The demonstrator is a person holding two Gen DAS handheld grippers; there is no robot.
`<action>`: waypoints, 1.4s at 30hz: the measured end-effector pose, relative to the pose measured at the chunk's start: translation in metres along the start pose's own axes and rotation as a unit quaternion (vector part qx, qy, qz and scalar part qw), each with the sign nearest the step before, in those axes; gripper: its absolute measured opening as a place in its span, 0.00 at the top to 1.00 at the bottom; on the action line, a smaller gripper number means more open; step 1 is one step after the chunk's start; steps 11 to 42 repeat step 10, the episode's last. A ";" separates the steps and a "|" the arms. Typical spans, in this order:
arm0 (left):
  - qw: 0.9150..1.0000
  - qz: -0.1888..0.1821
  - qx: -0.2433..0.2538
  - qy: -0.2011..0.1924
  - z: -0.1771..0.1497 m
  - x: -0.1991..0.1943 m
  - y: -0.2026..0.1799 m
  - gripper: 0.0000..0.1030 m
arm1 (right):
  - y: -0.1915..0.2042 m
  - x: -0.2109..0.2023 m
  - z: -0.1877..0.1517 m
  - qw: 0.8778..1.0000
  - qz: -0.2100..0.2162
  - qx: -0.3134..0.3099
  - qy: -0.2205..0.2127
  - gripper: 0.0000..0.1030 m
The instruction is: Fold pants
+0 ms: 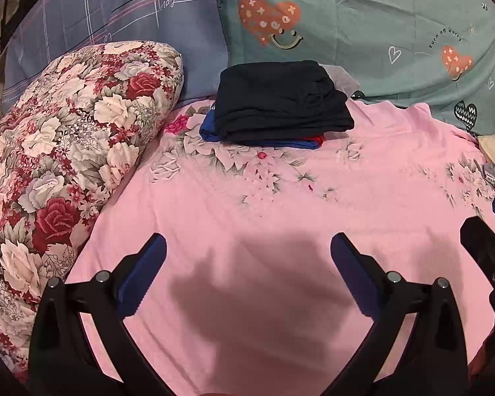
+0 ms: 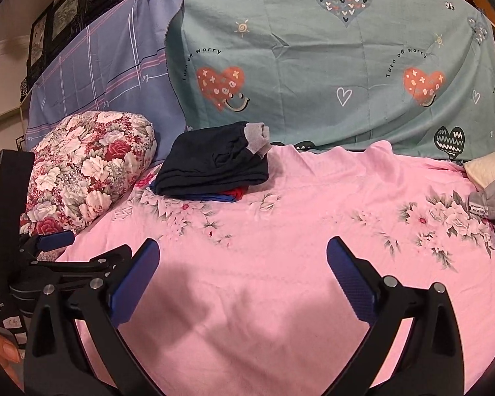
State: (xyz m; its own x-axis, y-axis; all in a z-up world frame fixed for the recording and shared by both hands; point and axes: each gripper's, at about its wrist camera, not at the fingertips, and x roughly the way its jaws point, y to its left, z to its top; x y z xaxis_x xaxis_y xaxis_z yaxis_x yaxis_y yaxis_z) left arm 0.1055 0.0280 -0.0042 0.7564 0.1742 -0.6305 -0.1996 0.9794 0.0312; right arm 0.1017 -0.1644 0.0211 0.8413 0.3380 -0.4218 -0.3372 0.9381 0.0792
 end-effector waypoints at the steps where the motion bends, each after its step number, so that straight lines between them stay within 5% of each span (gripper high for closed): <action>1: 1.000 0.000 -0.001 0.001 0.000 0.001 0.000 0.02 | 0.001 0.001 -0.001 1.000 -0.002 -0.001 0.002 0.02; 42: 1.000 0.003 -0.008 0.021 -0.001 0.010 0.003 0.02 | 0.005 0.009 -0.007 1.000 -0.001 -0.012 0.028 0.01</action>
